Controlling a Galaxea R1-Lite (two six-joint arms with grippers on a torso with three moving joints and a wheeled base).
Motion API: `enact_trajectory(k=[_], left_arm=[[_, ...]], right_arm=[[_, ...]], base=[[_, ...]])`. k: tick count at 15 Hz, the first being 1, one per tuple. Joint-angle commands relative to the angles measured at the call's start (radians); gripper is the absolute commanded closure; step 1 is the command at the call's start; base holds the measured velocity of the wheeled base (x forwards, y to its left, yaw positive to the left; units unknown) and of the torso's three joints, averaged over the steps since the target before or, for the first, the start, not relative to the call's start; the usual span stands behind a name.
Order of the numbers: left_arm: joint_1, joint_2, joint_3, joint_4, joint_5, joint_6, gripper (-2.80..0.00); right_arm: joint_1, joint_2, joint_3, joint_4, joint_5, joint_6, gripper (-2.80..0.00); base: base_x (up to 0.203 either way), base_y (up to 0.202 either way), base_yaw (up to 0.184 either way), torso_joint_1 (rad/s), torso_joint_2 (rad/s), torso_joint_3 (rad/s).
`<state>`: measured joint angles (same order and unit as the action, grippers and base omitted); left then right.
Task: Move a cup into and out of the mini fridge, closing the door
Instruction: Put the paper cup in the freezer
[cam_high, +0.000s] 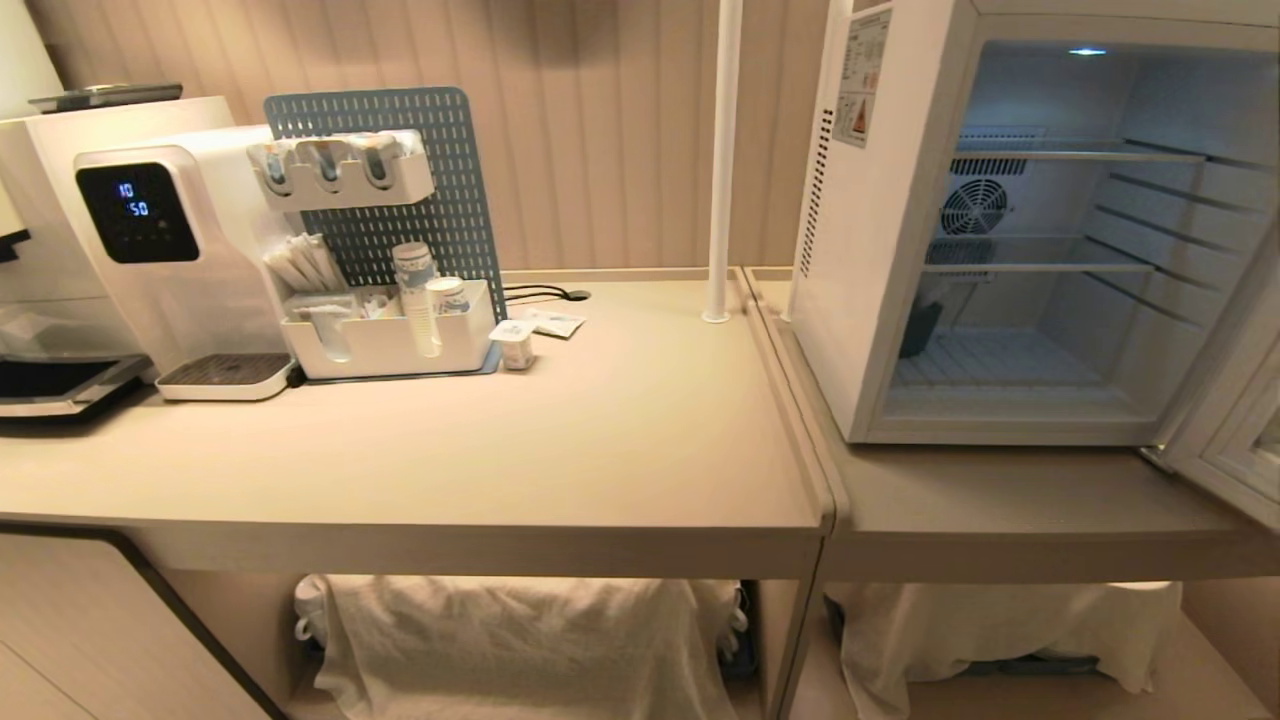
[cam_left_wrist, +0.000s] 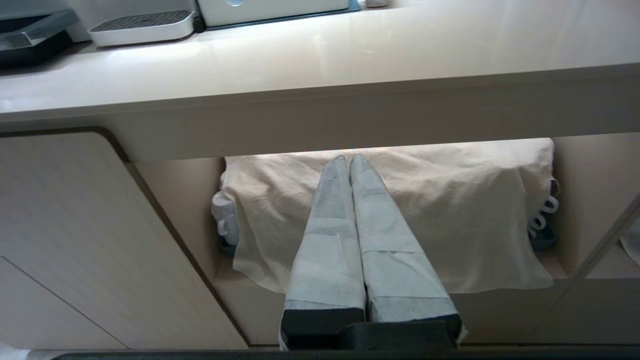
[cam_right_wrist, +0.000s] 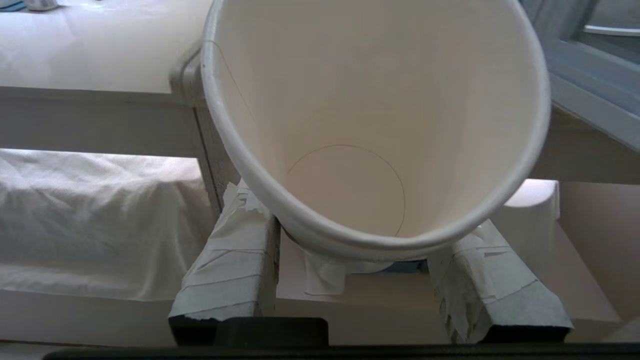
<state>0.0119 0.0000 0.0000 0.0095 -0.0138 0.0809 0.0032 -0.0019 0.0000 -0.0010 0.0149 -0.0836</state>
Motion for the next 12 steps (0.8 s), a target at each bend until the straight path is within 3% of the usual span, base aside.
enact_trajectory(k=[1, 8, 12], left_arm=[[0.0, 0.002, 0.0, 0.0, 0.0, 0.0, 0.0], [0.0, 0.0, 0.0, 0.001, 0.002, -0.001, 0.0], [0.0, 0.0, 0.0, 0.0, 0.0, -0.001, 0.0]], right_arm=[[0.0, 0.002, 0.0, -0.001, 0.0, -0.001, 0.0], [0.0, 0.001, 0.0, -0.001, 0.001, -0.001, 0.0], [0.0, 0.002, 0.0, -0.001, 0.0, 0.001, 0.0]], base=[[0.0, -0.203, 0.0, 0.006, 0.0, 0.0], [0.0, -0.187, 0.0, 0.005, 0.0, 0.003], [0.0, -0.022, 0.001, 0.0, 0.0, 0.001]])
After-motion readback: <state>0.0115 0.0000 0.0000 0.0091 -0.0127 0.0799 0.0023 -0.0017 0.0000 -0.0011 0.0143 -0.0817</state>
